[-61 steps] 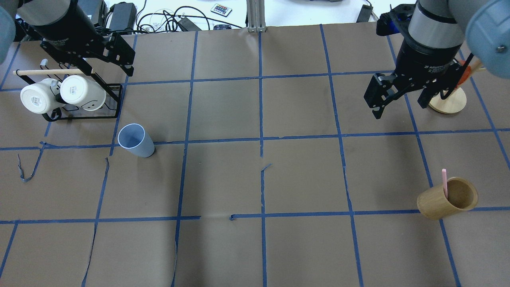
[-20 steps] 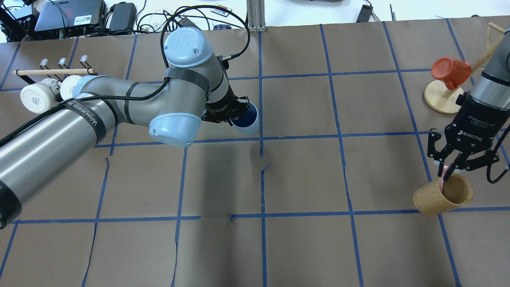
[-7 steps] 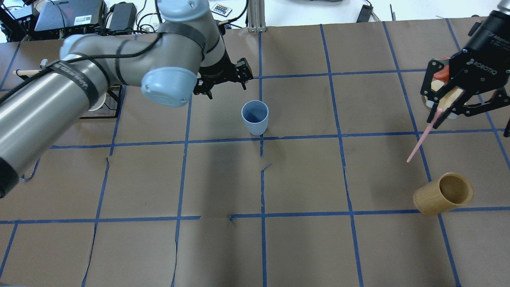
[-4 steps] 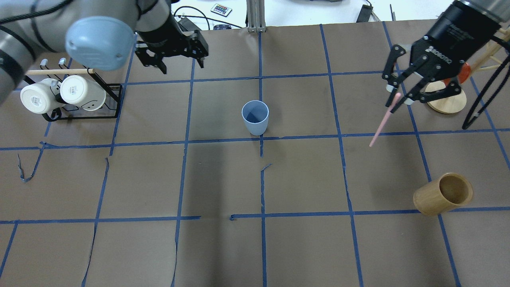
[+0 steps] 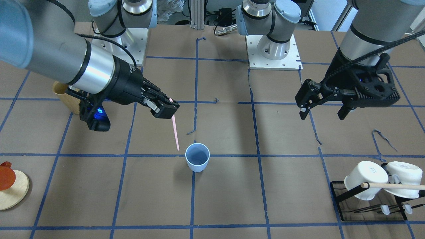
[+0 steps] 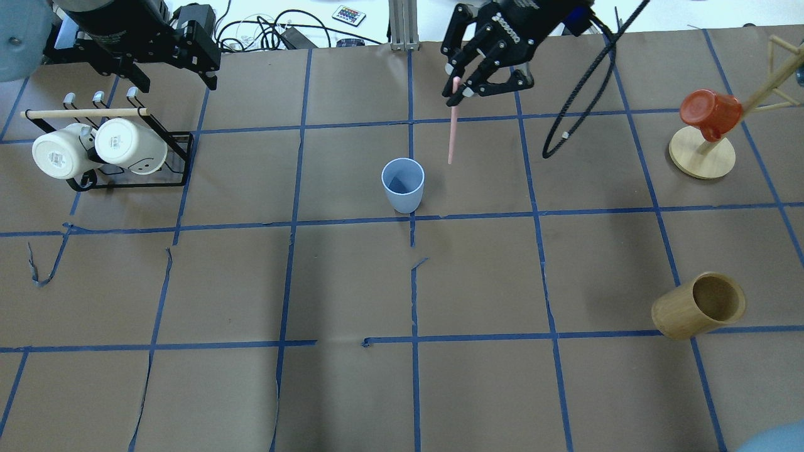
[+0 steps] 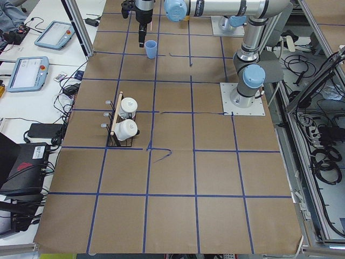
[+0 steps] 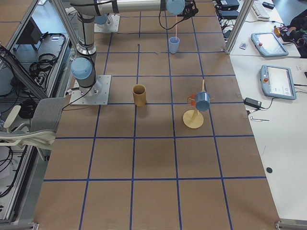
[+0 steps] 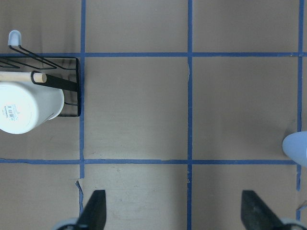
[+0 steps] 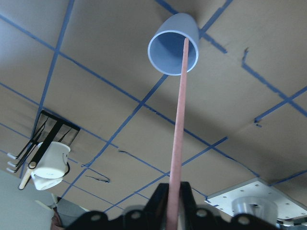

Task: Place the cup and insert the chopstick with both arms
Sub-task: 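Raise left gripper away while right gripper carries chopstick over blue cup, then lower the pink chopstick into the light blue cup with the right gripper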

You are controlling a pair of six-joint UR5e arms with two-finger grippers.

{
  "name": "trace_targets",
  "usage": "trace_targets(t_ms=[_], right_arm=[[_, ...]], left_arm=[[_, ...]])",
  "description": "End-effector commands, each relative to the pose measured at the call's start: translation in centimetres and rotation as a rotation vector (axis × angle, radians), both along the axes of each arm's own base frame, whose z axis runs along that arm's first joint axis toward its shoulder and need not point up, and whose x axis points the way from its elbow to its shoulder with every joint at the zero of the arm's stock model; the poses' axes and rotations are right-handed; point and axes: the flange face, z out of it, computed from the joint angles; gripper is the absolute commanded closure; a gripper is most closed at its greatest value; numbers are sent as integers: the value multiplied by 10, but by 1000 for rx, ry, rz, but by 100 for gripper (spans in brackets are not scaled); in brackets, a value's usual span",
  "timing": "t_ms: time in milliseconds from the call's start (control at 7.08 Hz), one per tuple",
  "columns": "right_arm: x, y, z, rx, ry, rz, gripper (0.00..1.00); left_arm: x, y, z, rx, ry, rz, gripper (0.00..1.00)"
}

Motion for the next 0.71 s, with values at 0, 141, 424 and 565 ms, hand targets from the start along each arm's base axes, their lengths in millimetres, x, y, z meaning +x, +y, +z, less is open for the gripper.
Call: trace_targets(t_ms=[0, 141, 424, 565], right_arm=[[32, -18, -20, 1, -36, -31, 100], [31, -17, -29, 23, -30, -31, 100], [28, -10, -55, 78, 6, -31, 100], [29, -9, -56, 94, 6, -44, 100]], left_arm=[[9, 0, -2, 6, -6, -35, 0], [6, 2, -1, 7, -4, -40, 0], [5, 4, -2, 11, -2, -34, 0], [3, 5, -5, 19, 0, -38, 0]])
